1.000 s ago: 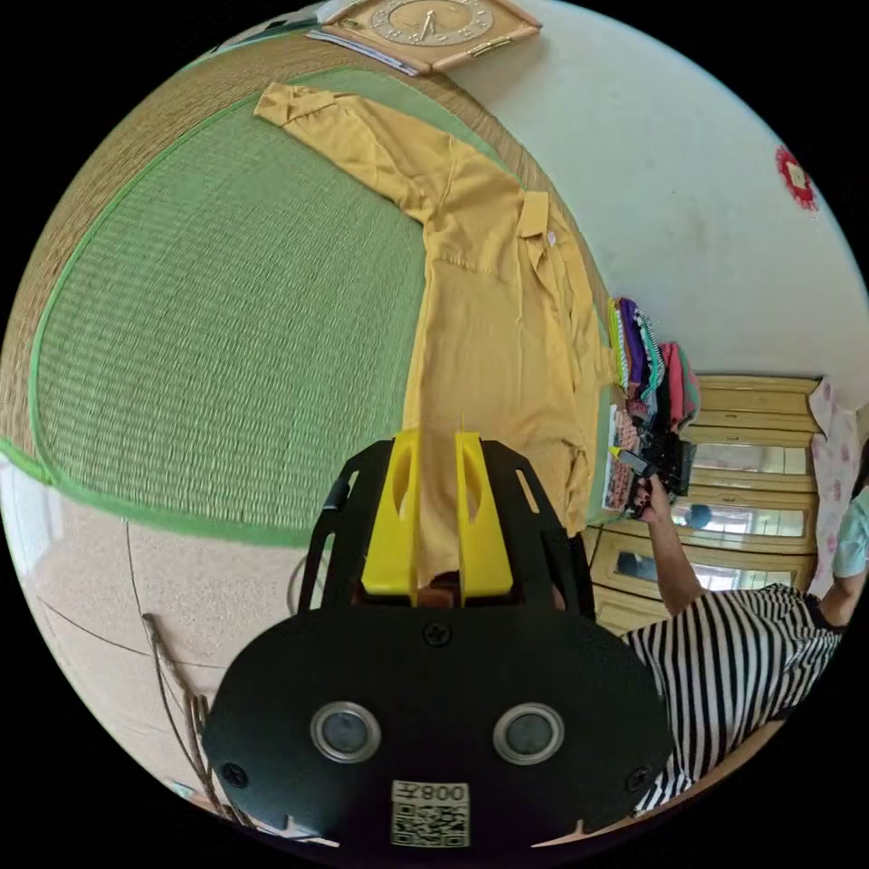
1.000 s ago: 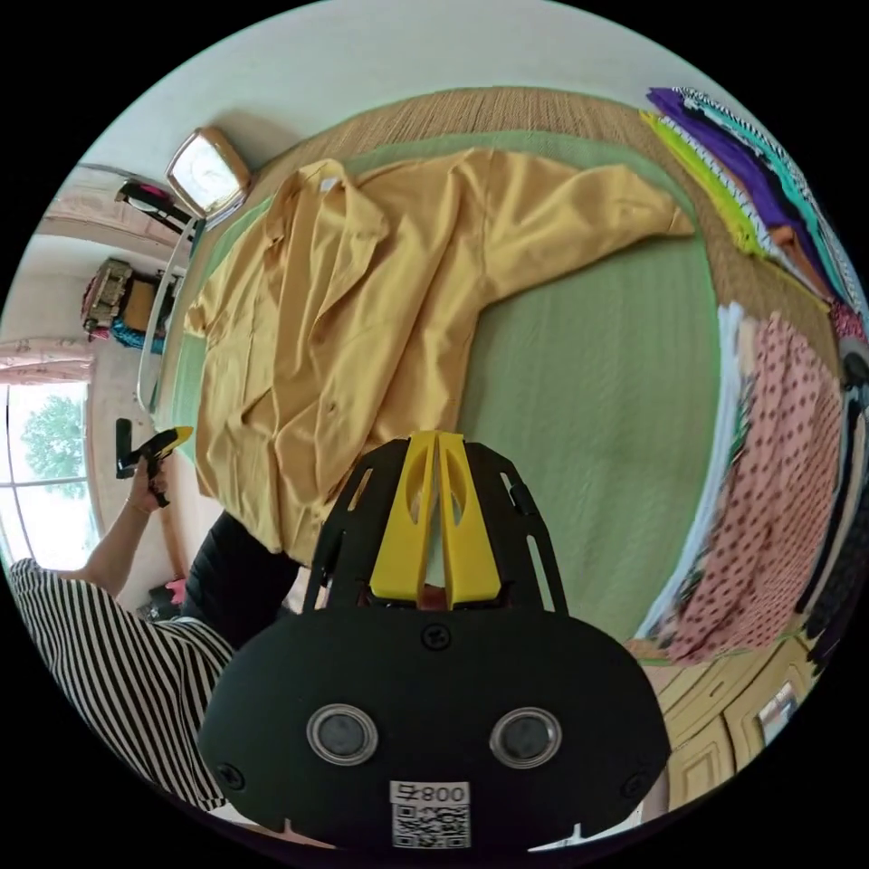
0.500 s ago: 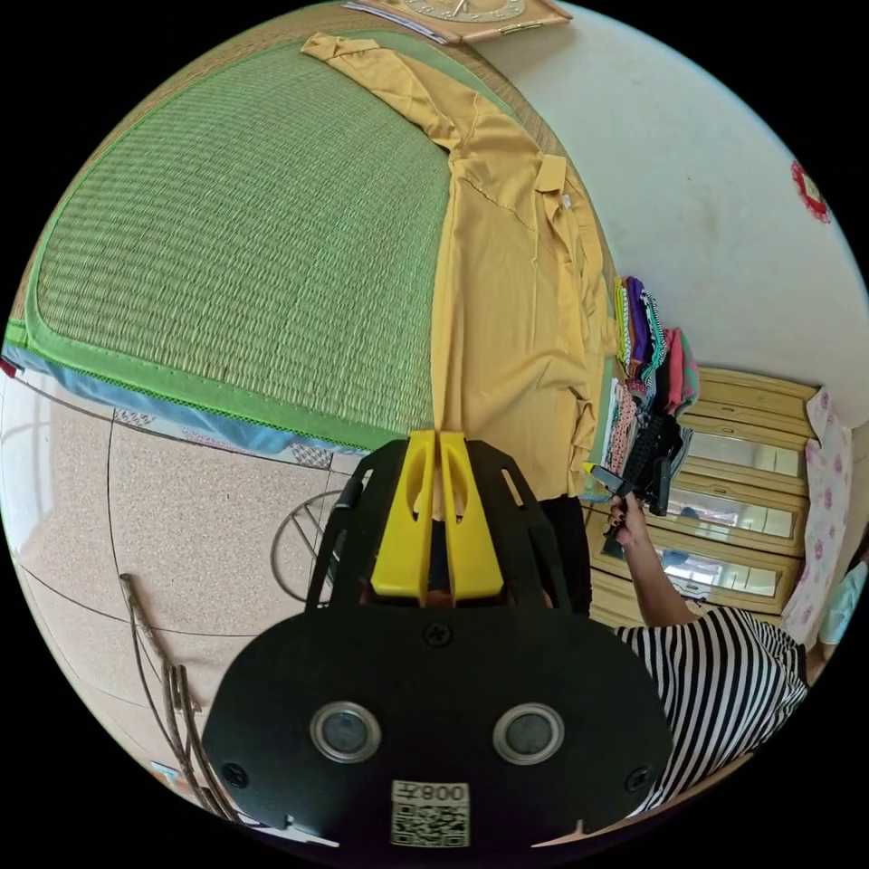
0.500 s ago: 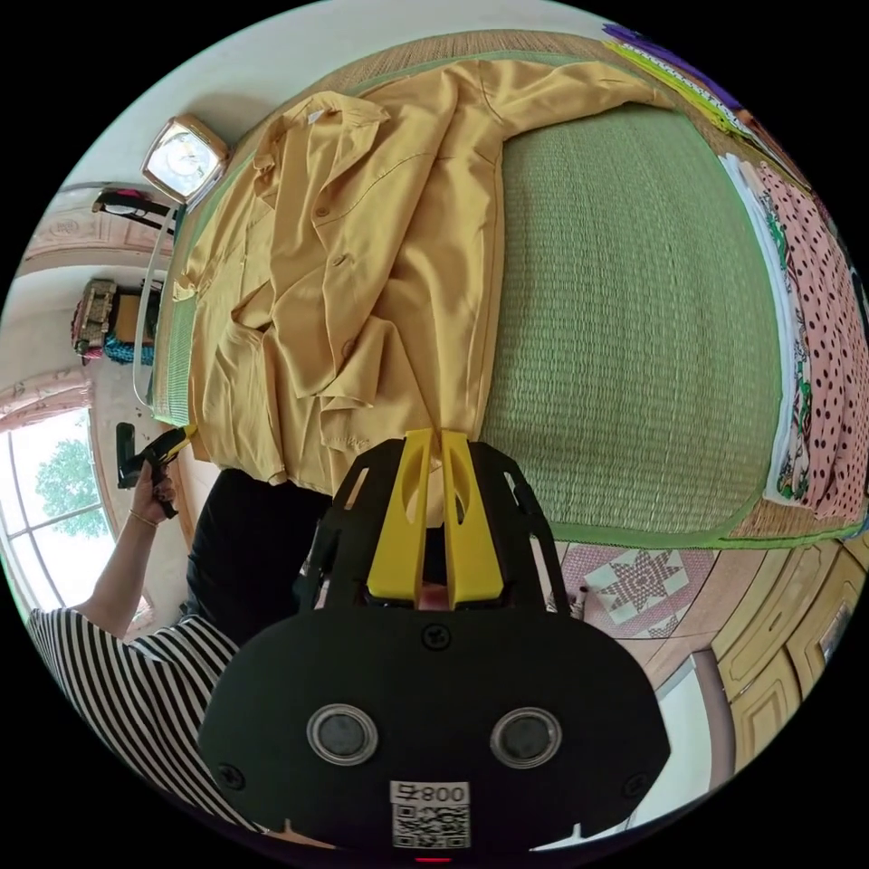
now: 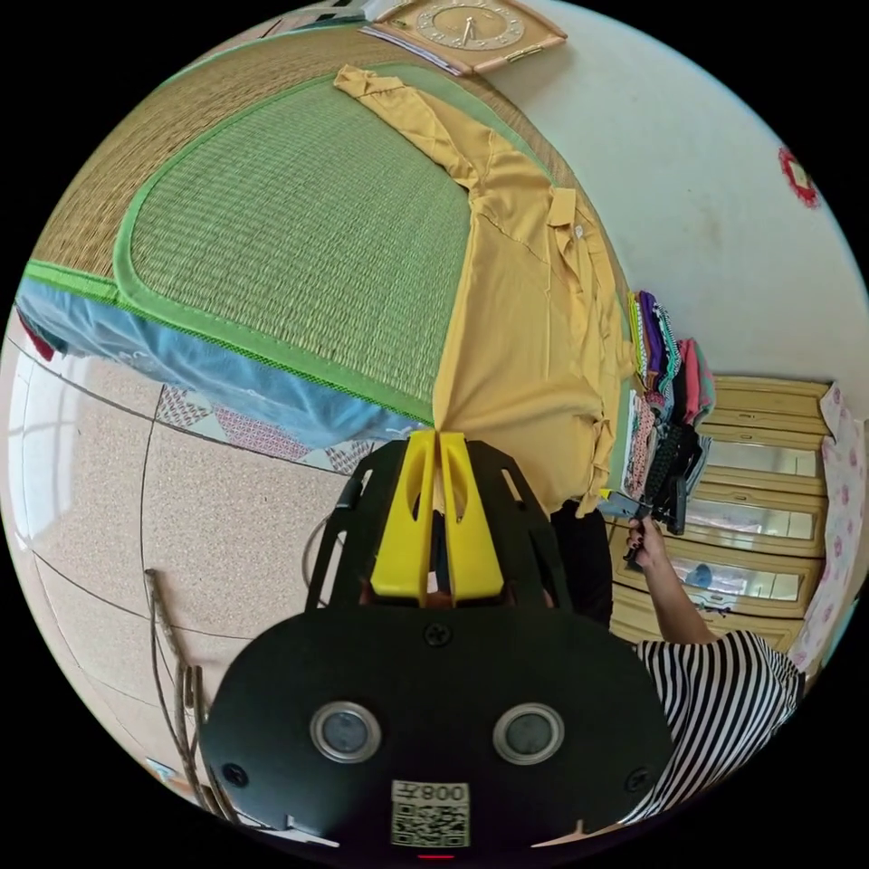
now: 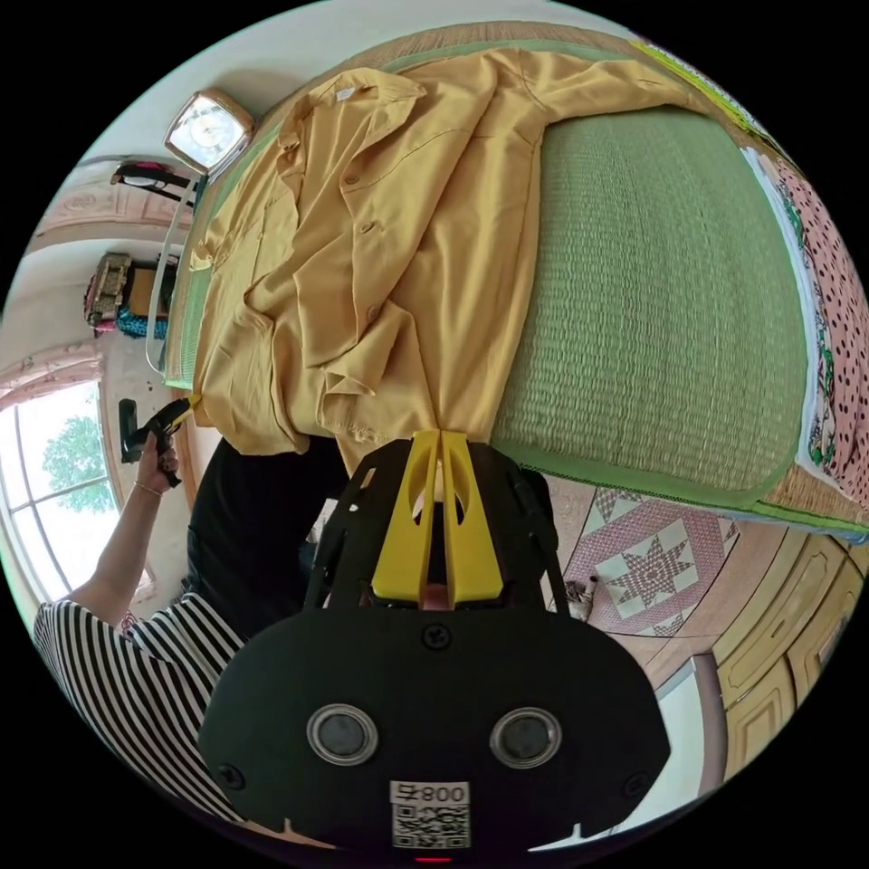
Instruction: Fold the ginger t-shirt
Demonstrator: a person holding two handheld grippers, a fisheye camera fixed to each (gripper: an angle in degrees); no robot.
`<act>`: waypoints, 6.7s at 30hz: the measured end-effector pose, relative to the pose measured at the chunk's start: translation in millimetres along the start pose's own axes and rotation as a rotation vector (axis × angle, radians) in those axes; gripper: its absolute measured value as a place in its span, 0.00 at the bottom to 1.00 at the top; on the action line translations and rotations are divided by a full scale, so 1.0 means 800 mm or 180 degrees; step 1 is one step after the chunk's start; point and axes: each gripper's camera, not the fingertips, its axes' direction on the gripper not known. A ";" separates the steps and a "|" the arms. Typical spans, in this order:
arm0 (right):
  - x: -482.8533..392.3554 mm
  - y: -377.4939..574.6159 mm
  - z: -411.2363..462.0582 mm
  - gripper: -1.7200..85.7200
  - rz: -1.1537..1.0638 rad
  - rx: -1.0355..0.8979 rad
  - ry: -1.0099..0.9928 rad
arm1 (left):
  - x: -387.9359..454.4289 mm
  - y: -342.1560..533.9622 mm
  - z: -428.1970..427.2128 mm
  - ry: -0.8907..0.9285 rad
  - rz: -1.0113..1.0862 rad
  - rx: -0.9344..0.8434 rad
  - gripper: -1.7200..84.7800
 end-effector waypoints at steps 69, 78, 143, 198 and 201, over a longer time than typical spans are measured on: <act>0.257 -0.276 -0.417 0.02 0.0180 0.1397 0.0279 | 0.717 -0.318 0.379 0.1137 0.2544 -0.1236 0.08; 0.191 -0.318 -0.247 0.02 -0.0083 0.0814 0.0403 | 0.616 -0.268 0.226 0.1317 0.2346 -0.0536 0.07; -0.112 -0.542 -0.098 0.03 -0.0749 0.1488 -0.0134 | 0.473 -0.356 -0.158 -0.0151 0.1912 0.0786 0.03; 0.162 -0.578 0.006 0.02 0.0367 0.1533 -0.0013 | 0.232 -0.415 -0.115 -0.0910 0.0872 0.0820 0.02; 0.190 -0.572 0.004 0.02 0.0620 0.1603 -0.0294 | 0.223 -0.414 -0.118 -0.0831 0.0762 0.0813 0.03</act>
